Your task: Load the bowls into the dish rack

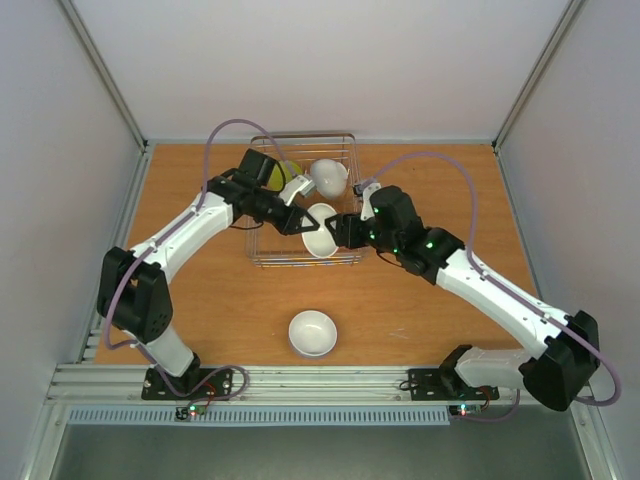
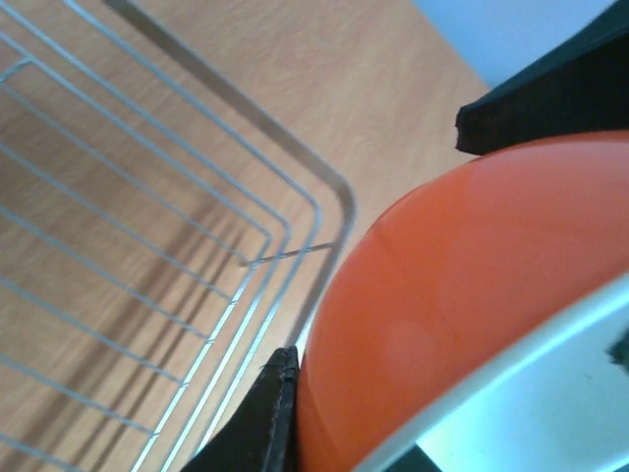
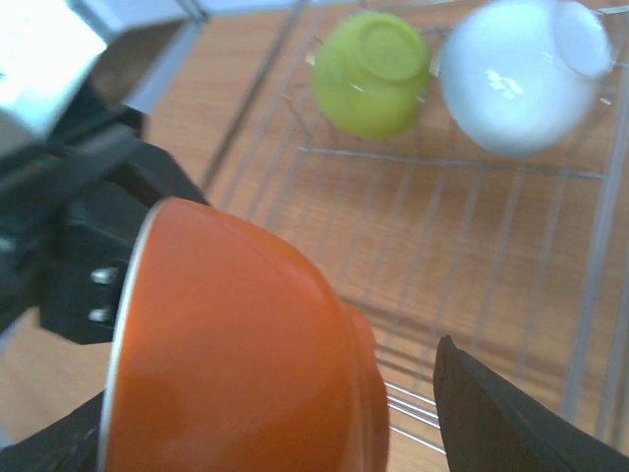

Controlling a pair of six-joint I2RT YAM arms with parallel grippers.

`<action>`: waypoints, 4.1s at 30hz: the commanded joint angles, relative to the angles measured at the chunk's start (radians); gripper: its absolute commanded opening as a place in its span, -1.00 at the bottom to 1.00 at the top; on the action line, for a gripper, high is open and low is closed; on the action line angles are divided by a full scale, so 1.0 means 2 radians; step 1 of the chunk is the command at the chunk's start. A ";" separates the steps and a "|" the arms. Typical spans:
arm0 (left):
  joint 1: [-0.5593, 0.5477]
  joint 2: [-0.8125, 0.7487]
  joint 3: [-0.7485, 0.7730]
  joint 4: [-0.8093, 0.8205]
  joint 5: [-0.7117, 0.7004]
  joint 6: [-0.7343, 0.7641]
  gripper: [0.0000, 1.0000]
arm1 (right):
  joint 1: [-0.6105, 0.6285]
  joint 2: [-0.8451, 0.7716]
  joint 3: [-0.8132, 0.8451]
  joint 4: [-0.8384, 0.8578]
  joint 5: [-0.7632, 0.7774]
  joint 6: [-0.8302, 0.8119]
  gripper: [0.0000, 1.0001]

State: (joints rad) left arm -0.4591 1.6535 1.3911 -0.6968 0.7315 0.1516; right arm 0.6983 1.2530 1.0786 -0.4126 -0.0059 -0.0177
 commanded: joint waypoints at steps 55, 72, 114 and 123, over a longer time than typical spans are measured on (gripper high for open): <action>0.050 0.018 0.001 0.001 0.237 0.010 -0.99 | -0.042 -0.053 -0.084 0.119 -0.281 0.043 -0.68; 0.051 -0.009 0.004 0.010 0.040 -0.001 0.18 | -0.037 0.020 0.087 -0.128 -0.071 -0.052 -0.97; 0.180 -0.092 -0.025 0.065 -0.383 -0.015 0.23 | 0.053 0.479 0.461 -0.429 0.252 -0.104 -0.92; 0.180 -0.091 -0.027 0.066 -0.379 -0.014 0.23 | 0.068 0.526 0.498 -0.455 0.253 -0.105 -0.54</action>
State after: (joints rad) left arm -0.1040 1.4906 1.3476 -0.6006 -0.0380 0.1177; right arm 0.8268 2.2532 2.0480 -1.2594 0.5022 -0.2230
